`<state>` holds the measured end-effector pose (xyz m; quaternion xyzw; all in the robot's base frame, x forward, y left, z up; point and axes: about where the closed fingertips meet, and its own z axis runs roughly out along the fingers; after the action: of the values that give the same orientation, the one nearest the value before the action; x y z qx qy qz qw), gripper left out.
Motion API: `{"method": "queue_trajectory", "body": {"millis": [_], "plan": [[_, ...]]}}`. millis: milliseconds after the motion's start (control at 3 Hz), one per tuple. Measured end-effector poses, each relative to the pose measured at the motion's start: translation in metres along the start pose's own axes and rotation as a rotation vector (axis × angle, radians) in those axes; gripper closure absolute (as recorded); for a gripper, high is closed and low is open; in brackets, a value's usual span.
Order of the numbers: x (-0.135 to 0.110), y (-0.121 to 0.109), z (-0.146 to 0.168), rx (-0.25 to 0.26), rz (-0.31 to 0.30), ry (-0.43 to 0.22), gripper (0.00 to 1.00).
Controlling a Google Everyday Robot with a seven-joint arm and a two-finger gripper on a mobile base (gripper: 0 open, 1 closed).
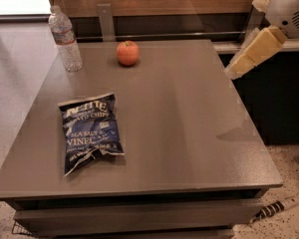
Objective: Pick apple
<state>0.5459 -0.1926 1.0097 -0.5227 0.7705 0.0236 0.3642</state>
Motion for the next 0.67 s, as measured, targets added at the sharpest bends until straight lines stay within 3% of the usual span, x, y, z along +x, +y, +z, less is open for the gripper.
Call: {"method": "queue_trajectory", "body": {"millis": [333, 667], "plan": [[-0.052, -0.028, 0.019, 0.069, 0.053, -0.312, 0.0], [-0.077, -0.038, 0.025, 0.107, 0.073, -0.456, 0.0]]}}
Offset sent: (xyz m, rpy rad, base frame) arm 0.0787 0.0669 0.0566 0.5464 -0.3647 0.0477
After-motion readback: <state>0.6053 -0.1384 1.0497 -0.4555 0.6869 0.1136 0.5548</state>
